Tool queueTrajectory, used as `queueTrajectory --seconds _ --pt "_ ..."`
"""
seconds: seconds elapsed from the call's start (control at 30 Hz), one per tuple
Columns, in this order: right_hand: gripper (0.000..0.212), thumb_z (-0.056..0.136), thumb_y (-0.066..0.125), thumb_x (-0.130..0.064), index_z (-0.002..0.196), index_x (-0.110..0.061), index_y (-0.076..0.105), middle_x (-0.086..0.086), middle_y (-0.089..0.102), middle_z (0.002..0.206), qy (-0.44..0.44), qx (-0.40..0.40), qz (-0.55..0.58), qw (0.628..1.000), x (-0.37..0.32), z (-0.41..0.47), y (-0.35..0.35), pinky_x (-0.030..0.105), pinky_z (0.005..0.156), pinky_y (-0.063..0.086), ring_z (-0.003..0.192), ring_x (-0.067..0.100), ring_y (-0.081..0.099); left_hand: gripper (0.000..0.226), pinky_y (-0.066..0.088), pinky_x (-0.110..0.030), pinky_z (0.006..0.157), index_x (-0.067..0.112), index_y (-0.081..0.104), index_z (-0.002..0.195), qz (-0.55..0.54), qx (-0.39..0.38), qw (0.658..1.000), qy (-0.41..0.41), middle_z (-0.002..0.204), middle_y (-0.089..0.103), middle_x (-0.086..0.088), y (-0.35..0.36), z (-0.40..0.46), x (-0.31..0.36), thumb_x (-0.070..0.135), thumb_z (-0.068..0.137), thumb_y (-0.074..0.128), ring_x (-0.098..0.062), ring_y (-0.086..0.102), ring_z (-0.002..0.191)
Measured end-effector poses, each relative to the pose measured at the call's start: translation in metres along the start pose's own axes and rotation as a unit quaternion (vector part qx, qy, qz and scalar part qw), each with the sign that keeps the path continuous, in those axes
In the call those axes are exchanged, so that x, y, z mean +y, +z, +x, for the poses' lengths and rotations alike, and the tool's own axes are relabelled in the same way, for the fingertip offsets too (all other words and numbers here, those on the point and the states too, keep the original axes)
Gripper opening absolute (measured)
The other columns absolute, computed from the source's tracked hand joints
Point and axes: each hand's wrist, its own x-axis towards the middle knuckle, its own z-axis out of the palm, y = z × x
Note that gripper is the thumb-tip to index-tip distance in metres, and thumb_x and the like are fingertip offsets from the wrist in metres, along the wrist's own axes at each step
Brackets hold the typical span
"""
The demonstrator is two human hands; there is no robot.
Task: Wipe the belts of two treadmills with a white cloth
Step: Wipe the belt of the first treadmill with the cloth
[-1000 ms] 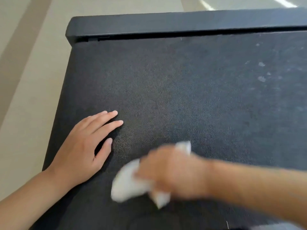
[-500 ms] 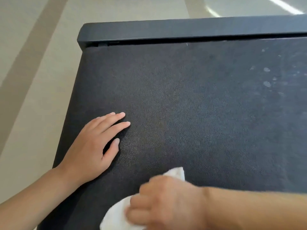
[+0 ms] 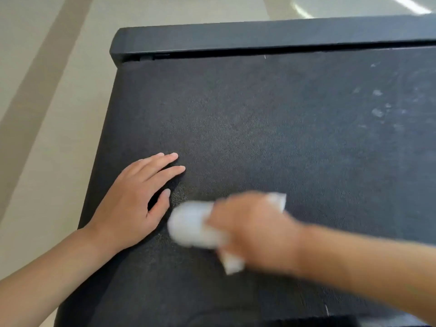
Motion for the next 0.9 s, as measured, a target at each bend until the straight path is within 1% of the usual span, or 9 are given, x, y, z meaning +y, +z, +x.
queueTrajectory --seconds 0.07,0.13,0.2,0.33,0.43,0.6,0.67,0.73,0.9 --pt "0.020 0.102 0.050 -0.039 0.113 -0.028 0.061 0.000 0.060 0.111 -0.154 -0.109 0.088 0.978 -0.045 -0.023 0.011 0.049 0.090 0.050 0.104 0.029 0.060 0.048 0.031 -0.044 0.124 0.020 0.060 0.146 -0.002 0.000 1.000 -0.001 0.162 0.045 0.006 0.000 0.001 0.001 0.024 0.100 0.049 -0.019 0.040 0.151" --pt "0.021 0.099 0.052 -0.034 0.107 -0.021 0.066 0.002 0.060 0.095 -0.213 -0.041 0.086 0.972 -0.031 -0.028 0.005 0.041 0.073 0.049 0.083 0.025 0.056 0.048 0.031 -0.044 0.125 0.020 0.059 0.147 0.000 0.001 1.000 -0.003 0.162 0.045 0.006 0.000 0.001 0.001 0.023 0.100 0.050 -0.019 0.040 0.152" --pt "0.016 0.091 0.054 -0.036 0.090 -0.028 0.068 -0.003 0.065 0.083 -0.083 0.151 0.086 0.981 0.025 -0.012 -0.013 0.038 0.070 0.048 0.079 0.022 0.060 0.048 0.030 -0.043 0.125 0.021 0.059 0.147 0.001 -0.001 1.000 -0.009 0.162 0.044 0.007 -0.001 0.000 0.001 0.022 0.100 0.051 -0.018 0.039 0.152" --pt "0.026 0.097 0.049 -0.045 0.093 -0.019 0.052 0.007 0.067 0.090 0.346 0.225 -0.102 0.905 0.169 0.016 -0.050 0.040 0.075 0.047 0.086 0.036 0.060 0.048 0.029 -0.041 0.126 0.023 0.058 0.148 -0.003 -0.003 1.000 -0.009 0.162 0.045 0.007 -0.002 -0.001 0.002 0.025 0.101 0.049 -0.015 0.037 0.153" --pt "0.025 0.096 0.049 -0.041 0.098 -0.017 0.054 0.010 0.066 0.095 0.367 0.234 -0.103 0.894 0.166 0.017 -0.052 0.039 0.071 0.042 0.084 0.036 0.058 0.048 0.029 -0.040 0.126 0.022 0.059 0.147 -0.004 -0.003 1.000 -0.007 0.162 0.045 0.007 -0.002 0.000 0.002 0.025 0.101 0.048 -0.015 0.037 0.153" --pt "0.042 0.084 0.061 -0.044 0.105 -0.008 0.065 0.016 0.064 0.099 0.032 -0.059 0.081 0.994 0.005 -0.020 0.051 0.044 0.097 0.047 0.088 0.003 0.064 0.048 0.027 -0.037 0.126 0.020 0.059 0.147 0.002 0.000 1.000 -0.002 0.162 0.046 0.005 -0.001 0.000 0.001 0.025 0.100 0.048 -0.018 0.039 0.152" --pt "0.043 0.089 0.057 -0.043 0.106 -0.004 0.067 0.015 0.060 0.095 -0.108 0.025 0.216 0.970 -0.023 -0.048 0.067 0.041 0.086 0.047 0.079 0.001 0.057 0.048 0.029 -0.041 0.125 0.018 0.060 0.146 0.001 0.004 1.000 0.000 0.161 0.047 0.003 -0.001 0.001 0.002 0.024 0.100 0.048 -0.021 0.041 0.151" --pt "0.021 0.090 0.064 -0.033 0.098 -0.014 0.067 0.002 0.057 0.087 -0.174 0.071 0.080 0.979 -0.003 -0.054 0.040 0.035 0.065 0.043 0.074 0.019 0.056 0.048 0.030 -0.041 0.125 0.017 0.060 0.146 0.000 0.005 1.000 0.000 0.161 0.047 0.002 0.000 0.001 0.002 0.023 0.100 0.049 -0.021 0.041 0.151" --pt "0.044 0.087 0.039 -0.059 0.094 -0.018 0.053 0.008 0.065 0.090 0.315 0.246 -0.083 0.913 0.154 -0.023 -0.039 0.042 0.071 0.046 0.083 0.037 0.060 0.048 0.028 -0.038 0.125 0.020 0.060 0.146 -0.001 0.003 1.000 -0.004 0.161 0.046 0.005 -0.001 -0.001 0.001 0.025 0.100 0.048 -0.018 0.040 0.152"
